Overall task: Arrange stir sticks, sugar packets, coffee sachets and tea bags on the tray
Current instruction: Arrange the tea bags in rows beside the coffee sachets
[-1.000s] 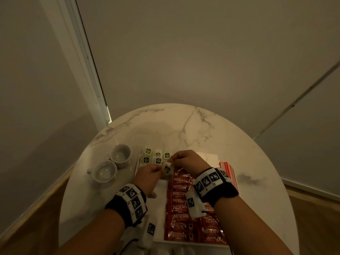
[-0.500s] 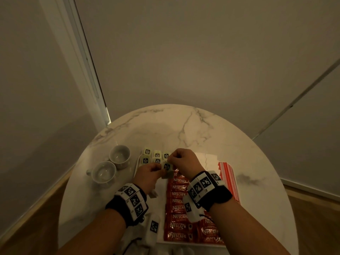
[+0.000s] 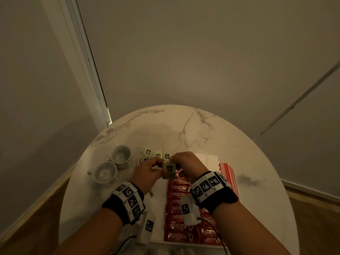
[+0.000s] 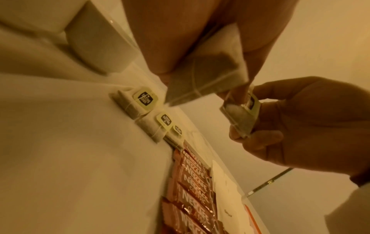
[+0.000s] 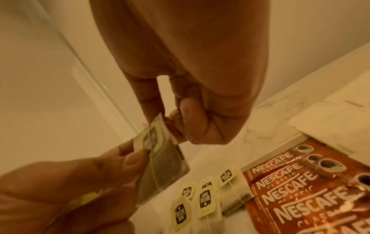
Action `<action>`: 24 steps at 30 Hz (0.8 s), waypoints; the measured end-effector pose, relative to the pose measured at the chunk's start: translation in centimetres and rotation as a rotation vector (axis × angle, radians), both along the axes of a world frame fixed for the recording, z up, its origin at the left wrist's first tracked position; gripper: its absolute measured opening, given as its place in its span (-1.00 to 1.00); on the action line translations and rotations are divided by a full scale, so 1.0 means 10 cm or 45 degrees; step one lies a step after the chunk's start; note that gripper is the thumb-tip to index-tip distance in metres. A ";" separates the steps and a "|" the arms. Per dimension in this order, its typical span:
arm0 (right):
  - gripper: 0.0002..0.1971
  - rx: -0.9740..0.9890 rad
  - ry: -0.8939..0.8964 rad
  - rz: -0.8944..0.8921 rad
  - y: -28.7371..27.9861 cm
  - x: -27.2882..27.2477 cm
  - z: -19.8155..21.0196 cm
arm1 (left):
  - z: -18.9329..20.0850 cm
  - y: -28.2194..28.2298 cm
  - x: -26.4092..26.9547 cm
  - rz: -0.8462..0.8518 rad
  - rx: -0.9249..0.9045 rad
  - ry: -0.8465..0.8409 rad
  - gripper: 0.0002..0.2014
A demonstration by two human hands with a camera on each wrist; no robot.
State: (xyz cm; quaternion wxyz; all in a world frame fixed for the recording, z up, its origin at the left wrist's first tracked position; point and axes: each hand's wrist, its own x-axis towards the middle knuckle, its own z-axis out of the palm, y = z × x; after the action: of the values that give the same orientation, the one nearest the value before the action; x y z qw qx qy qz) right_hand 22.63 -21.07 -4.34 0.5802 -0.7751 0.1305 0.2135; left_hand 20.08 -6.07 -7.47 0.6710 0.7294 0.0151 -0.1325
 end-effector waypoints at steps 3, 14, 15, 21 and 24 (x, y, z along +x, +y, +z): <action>-0.84 -0.193 -0.078 -0.040 0.05 0.00 -0.06 | -0.02 -0.02 -0.02 0.038 -0.032 -0.122 -0.66; -0.83 -0.247 -0.341 -0.102 0.05 -0.09 -0.13 | -0.06 -0.08 -0.02 0.060 0.126 -0.353 -0.77; -0.84 -0.178 -0.337 -0.077 0.02 -0.09 -0.10 | -0.05 -0.07 -0.03 0.073 0.094 -0.312 -0.74; -0.98 -0.155 -0.340 0.188 -0.15 -0.06 0.03 | -0.06 -0.06 -0.03 0.118 -0.047 -0.139 -0.65; -0.97 -0.319 -0.409 0.311 -0.15 -0.02 0.06 | -0.01 -0.11 -0.02 0.123 -0.051 -0.055 -0.74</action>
State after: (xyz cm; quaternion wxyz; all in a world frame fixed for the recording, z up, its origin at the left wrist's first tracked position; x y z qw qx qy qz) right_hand 22.47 -22.61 -3.79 0.4628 -0.8750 -0.0327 0.1383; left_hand 19.93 -7.16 -7.54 0.6911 0.7170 0.0332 -0.0844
